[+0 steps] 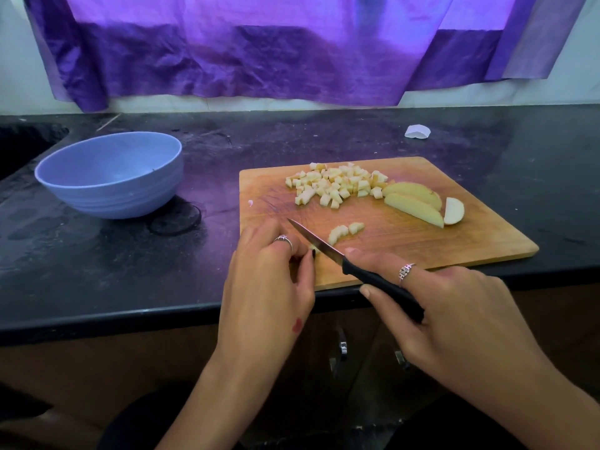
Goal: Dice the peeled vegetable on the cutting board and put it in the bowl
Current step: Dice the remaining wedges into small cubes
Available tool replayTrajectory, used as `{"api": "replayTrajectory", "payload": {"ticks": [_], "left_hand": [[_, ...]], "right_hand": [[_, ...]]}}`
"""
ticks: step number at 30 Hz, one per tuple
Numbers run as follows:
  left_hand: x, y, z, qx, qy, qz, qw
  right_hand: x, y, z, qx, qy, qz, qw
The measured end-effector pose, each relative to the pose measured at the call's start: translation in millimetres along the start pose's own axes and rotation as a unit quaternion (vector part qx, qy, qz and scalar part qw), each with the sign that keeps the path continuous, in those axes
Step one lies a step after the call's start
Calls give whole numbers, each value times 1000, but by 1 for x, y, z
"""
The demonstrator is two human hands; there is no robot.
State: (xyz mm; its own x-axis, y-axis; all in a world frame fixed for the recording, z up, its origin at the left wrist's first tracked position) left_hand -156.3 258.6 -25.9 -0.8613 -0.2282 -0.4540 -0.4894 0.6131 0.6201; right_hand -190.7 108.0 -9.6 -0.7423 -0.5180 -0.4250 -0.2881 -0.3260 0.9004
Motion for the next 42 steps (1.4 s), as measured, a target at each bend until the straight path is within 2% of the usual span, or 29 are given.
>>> {"api": "replayTrajectory", "payload": {"ticks": [5, 12, 19, 27, 36, 42], "left_hand": [[0, -1, -2, 1, -4, -4, 1000], [1, 1, 0, 13, 0, -5, 1000], [-3, 0, 3, 27, 26, 20, 999], [-4, -1, 4, 32, 14, 40, 999], [-5, 0, 1, 31, -17, 36, 999], [-4, -2, 2, 28, -19, 33, 999]], "right_hand": [[-15, -14, -1, 5, -10, 29, 1000], [3, 1, 0, 25, -19, 26, 999], [5, 8, 1, -38, -27, 0, 999], [2, 3, 2, -41, -19, 12, 999], [-5, -4, 3, -10, -24, 72, 997], [-5, -2, 2, 80, 11, 52, 995]]}}
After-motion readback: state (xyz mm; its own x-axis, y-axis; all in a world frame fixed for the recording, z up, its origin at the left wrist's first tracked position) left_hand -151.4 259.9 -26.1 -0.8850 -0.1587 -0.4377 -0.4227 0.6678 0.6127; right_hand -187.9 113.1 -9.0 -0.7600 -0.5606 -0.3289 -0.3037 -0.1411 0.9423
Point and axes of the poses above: each hand's wrist, its own x-axis away from the middle knuckle, its own y-axis out of the back of the hand, z = x × y, the point moved 8 cm from there along -x, towards the middle knuckle, and after that the axes turned 12 degrees about y, right-handed, at the moved point
